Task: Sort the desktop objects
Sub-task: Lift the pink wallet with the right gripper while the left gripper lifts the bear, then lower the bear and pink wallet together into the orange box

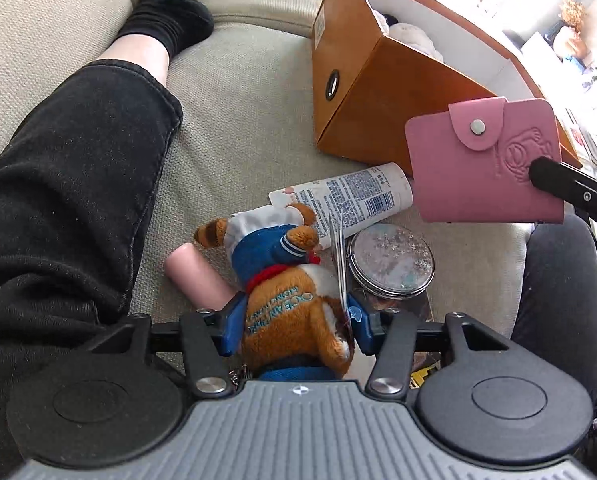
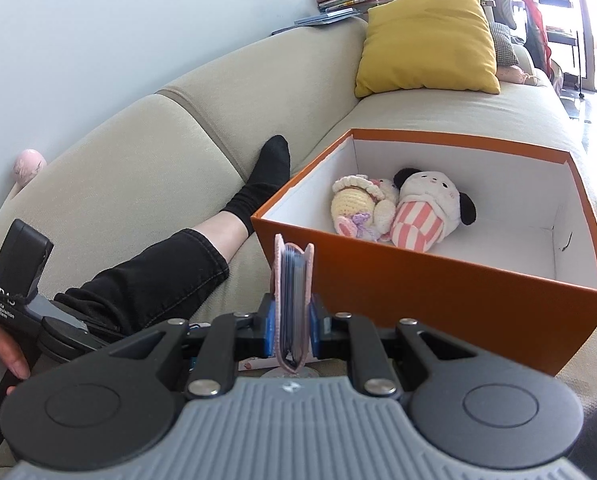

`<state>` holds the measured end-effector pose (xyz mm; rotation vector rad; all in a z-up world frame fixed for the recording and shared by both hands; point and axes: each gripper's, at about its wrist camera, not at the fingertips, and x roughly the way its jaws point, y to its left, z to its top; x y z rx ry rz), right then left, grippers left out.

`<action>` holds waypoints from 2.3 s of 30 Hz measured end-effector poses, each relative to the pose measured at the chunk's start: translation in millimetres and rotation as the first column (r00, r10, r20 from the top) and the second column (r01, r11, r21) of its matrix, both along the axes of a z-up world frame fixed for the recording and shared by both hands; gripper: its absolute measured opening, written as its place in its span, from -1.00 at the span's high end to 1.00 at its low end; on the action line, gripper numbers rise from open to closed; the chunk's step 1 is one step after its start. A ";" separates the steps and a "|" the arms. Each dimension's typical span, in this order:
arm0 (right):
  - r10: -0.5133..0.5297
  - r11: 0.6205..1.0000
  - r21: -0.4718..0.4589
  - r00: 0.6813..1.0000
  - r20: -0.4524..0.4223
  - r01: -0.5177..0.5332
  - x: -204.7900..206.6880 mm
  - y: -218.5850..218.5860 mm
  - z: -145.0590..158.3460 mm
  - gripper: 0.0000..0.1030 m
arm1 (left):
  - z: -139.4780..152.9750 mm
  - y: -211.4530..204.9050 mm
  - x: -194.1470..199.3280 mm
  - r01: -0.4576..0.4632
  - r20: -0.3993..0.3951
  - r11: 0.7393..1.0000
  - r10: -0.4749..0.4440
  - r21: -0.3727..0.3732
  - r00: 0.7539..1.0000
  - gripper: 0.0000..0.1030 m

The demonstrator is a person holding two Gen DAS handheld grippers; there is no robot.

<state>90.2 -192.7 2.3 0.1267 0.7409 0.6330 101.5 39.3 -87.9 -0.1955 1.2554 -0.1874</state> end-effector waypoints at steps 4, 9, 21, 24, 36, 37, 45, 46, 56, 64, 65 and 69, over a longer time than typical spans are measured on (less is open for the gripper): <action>-0.008 1.000 0.003 1.000 0.012 0.008 -3.8 -7.1 3.2 0.66 | 4.7 7.2 -9.3 -0.042 0.030 0.999 0.043 -0.027 0.999 -0.08; -0.006 1.000 0.011 1.000 0.024 0.006 -4.6 -17.3 10.6 0.66 | 29.7 11.5 -22.1 -0.087 0.111 0.995 0.093 -0.056 0.990 -0.08; -0.036 0.988 0.150 0.996 0.083 0.024 1.9 -63.8 54.6 0.66 | 129.9 -19.2 -10.1 0.008 0.383 0.995 0.030 -0.099 0.923 -0.08; -0.073 0.980 0.191 0.991 0.112 0.051 4.7 -79.7 68.2 0.66 | 145.1 -36.4 6.1 0.058 0.418 0.994 -0.013 -0.096 0.908 -0.08; -0.294 0.956 0.047 0.943 0.157 0.290 59.9 -121.5 78.0 0.66 | 143.0 -108.5 99.9 0.220 0.411 0.962 -0.137 -0.162 0.901 -0.08; -0.302 0.953 0.038 0.942 0.145 0.299 65.5 -122.8 75.1 0.66 | 137.1 -116.1 109.8 0.233 0.396 0.957 -0.149 -0.173 0.906 -0.08; -0.345 0.936 -0.042 0.936 0.071 0.349 104.9 -127.7 46.9 0.66 | 62.6 -168.6 186.1 0.247 0.243 0.941 -0.191 -0.230 0.951 -0.08; -0.346 0.936 -0.045 0.937 0.056 0.348 109.4 -128.0 42.8 0.66 | 54.8 -174.8 192.9 0.251 0.227 0.943 -0.200 -0.221 0.953 -0.08; -0.360 0.929 -0.109 0.931 -0.056 0.353 151.2 -123.1 10.9 0.66 | 10.4 -203.8 226.0 0.302 0.170 0.946 -0.280 -0.121 0.945 -0.08; -0.360 0.930 -0.123 0.926 -0.113 0.347 168.2 -117.6 -3.8 0.66 | -13.3 -208.8 238.7 0.297 0.122 0.952 -0.288 -0.069 0.950 -0.15; -0.361 0.929 -0.131 0.926 -0.113 0.347 169.9 -116.3 -5.3 0.66 | -15.5 -208.6 239.5 0.294 0.110 0.953 -0.285 -0.070 0.952 -0.15; -0.363 0.929 -0.130 0.922 -0.137 0.347 173.7 -115.8 -12.2 0.66 | -17.8 -208.1 241.0 0.282 0.085 0.958 -0.277 -0.056 0.957 -0.19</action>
